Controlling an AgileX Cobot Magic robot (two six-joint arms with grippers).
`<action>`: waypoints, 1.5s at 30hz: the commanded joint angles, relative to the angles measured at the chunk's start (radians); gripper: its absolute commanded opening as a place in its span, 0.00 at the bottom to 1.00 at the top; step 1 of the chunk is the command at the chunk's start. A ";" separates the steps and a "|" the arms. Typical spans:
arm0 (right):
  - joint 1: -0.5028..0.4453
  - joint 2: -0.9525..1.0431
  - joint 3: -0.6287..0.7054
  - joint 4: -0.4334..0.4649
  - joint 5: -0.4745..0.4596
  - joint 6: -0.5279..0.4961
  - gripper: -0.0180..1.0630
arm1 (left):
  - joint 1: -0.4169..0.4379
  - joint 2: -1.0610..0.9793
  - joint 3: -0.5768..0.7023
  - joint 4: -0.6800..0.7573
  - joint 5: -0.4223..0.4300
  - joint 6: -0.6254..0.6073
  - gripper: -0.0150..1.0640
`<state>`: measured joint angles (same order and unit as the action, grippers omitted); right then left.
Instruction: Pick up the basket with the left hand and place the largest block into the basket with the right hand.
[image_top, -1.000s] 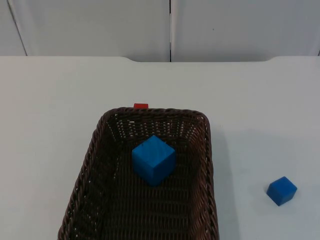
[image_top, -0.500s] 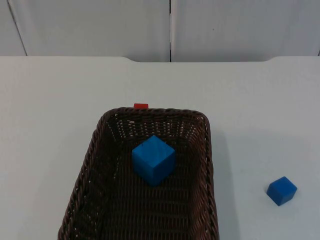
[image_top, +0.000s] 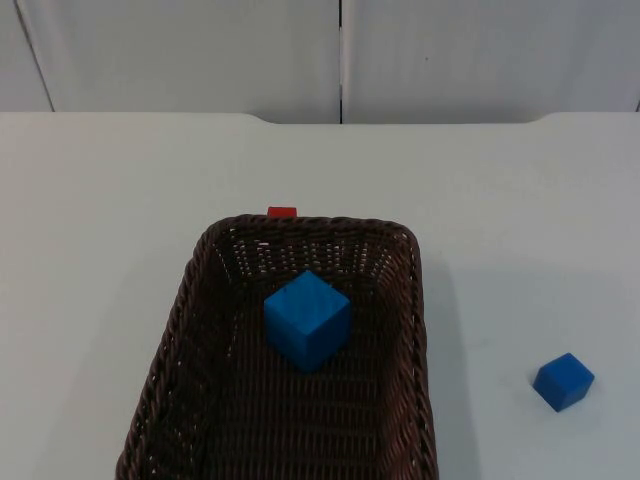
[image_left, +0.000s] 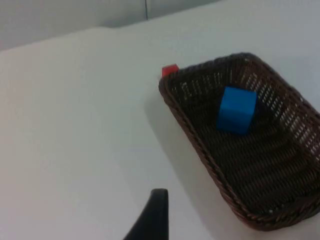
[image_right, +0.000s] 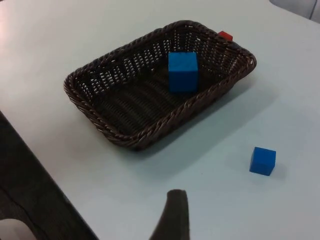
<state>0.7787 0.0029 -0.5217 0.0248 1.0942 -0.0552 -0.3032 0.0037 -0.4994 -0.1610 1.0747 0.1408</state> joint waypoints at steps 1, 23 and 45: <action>0.001 -0.003 0.005 0.004 -0.015 0.002 0.67 | 0.003 -0.004 0.005 -0.004 0.005 0.003 0.83; 0.001 -0.003 0.005 -0.025 -0.018 0.084 0.67 | 0.003 -0.004 0.005 0.066 -0.001 -0.116 0.83; 0.001 -0.003 0.005 -0.025 -0.017 0.084 0.99 | 0.003 -0.004 0.005 0.067 -0.003 -0.116 0.99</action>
<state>0.7787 0.0029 -0.5217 0.0000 1.0845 0.0348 -0.3032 0.0037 -0.4994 -0.0898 1.0761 0.0287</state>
